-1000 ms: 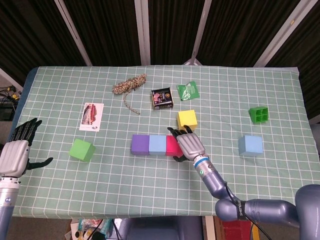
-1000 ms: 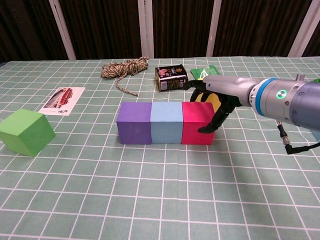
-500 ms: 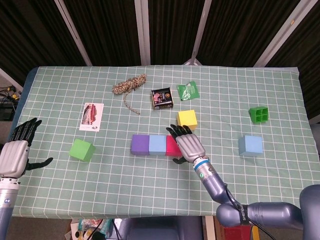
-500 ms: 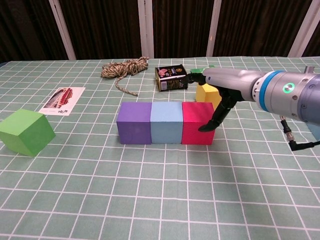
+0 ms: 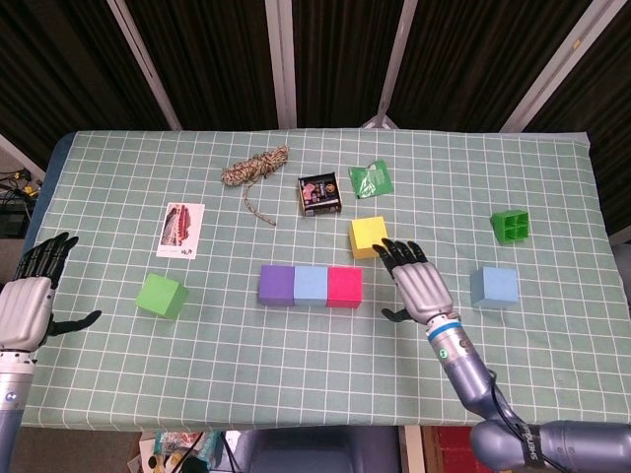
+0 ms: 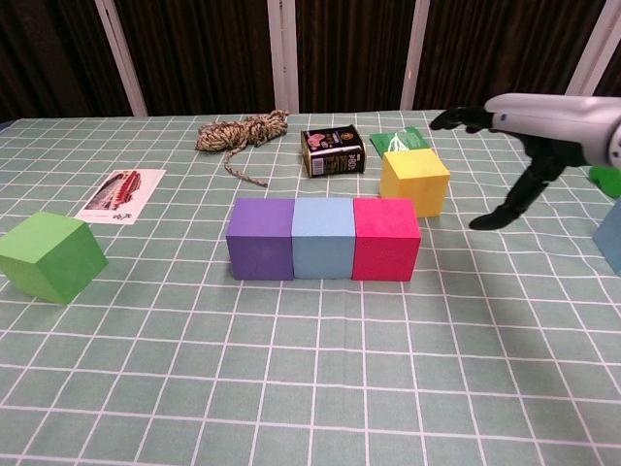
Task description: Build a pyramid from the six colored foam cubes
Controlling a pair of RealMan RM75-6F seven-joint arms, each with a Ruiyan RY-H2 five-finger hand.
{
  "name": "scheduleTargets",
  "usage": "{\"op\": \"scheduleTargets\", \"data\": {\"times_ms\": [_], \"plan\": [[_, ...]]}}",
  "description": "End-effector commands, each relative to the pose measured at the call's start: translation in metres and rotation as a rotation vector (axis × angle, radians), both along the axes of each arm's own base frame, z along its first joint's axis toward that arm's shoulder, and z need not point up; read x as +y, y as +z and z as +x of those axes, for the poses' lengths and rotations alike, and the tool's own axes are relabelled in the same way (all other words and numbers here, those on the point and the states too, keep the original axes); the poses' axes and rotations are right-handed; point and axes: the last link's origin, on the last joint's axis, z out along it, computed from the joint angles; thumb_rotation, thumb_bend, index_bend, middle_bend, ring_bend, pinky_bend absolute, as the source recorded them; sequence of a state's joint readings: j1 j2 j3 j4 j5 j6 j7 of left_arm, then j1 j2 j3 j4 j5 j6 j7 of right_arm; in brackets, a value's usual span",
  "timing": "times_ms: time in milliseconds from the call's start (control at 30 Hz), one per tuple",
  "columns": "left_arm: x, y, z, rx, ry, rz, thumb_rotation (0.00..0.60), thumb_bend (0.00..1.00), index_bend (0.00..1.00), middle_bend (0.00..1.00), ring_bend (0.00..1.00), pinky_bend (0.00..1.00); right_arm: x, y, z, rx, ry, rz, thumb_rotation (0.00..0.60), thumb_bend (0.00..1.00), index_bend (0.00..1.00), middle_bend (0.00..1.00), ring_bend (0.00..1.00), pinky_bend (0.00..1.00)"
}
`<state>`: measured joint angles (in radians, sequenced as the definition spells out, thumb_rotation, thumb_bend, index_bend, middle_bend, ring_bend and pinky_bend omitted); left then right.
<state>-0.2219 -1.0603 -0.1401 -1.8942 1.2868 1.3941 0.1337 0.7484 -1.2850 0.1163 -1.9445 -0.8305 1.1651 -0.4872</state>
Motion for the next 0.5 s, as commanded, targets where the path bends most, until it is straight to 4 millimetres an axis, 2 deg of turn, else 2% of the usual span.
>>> {"op": "scheduleTargets", "data": {"times_ms": [33,167,300,500], "plan": [[0.001,0.0,-0.001,0.003,0.004,0.003,0.6,0.1,0.0,0.02,0.0,0.0,0.012,0.016,-0.022,-0.016,-0.037,-0.03,0.6,0.21,0.0,0.0,0.0,0.0],[0.003,-0.001,-0.003,0.01,0.015,0.006,0.6,0.1,0.0,0.02,0.0,0.0,0.021,0.031,-0.037,-0.045,-0.055,-0.051,0.6,0.21,0.0,0.0,0.0,0.0],[0.005,-0.002,-0.004,0.012,0.026,0.013,0.6,0.1,0.0,0.02,0.0,0.0,0.027,0.036,-0.047,-0.072,-0.06,-0.056,0.6,0.21,0.0,0.0,0.0,0.0],[0.006,-0.004,-0.004,0.016,0.029,0.02,0.6,0.1,0.0,0.02,0.0,0.0,0.017,0.035,-0.062,-0.067,-0.065,-0.044,0.6,0.21,0.0,0.0,0.0,0.0]]}}
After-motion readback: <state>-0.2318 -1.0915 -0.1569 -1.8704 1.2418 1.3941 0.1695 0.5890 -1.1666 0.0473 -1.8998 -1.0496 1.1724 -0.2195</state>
